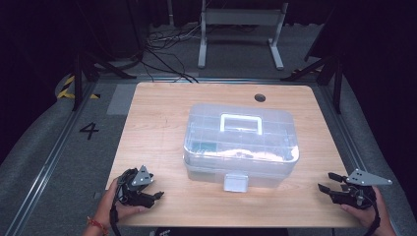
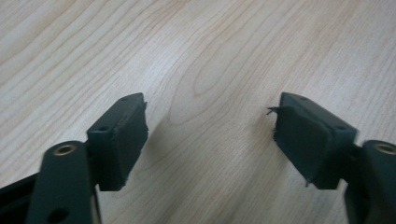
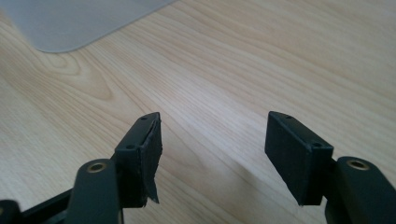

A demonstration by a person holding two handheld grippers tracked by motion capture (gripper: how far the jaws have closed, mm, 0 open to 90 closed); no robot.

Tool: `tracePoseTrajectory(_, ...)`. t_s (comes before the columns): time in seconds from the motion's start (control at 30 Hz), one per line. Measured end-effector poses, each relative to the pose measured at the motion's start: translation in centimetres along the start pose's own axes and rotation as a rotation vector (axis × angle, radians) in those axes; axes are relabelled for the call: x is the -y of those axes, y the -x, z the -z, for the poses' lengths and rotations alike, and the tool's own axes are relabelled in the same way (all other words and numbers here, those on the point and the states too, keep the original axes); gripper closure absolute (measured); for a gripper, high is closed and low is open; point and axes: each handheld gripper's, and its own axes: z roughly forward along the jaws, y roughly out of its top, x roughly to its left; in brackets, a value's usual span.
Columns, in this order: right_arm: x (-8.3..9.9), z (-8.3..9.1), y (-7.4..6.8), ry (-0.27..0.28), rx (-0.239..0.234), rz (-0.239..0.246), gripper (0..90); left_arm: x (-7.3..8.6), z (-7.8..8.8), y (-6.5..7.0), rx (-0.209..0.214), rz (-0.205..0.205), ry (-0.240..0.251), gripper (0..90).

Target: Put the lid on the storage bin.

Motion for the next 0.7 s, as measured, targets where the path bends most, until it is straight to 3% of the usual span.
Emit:
tracePoseTrajectory(0.1, 0.6, -0.2, 0.4, -0.002, 0.000, -0.034, 33.9, 0.8, 0.0, -0.4, 0.031, 0.046, 0.026, 24.0)
tracePoseTrajectory(0.2, 1.0, -0.5, 0.8, -0.032, 0.034, -0.059, 29.5, 1.6, -0.2, -0.3, 0.026, 0.068, 0.086, 18.7)
tracePoseTrajectory(0.27, 0.9, -0.6, 0.8, -0.040, 0.033, -0.065, 27.5, 1.9, -0.3, -0.1, 0.020, 0.085, 0.114, 16.2)
tracePoseTrajectory(0.7, 0.9, -0.7, 0.9, -0.044, 0.031, -0.092, 27.1, 1.9, -0.3, -0.1, 0.014, 0.084, 0.113, 15.6)
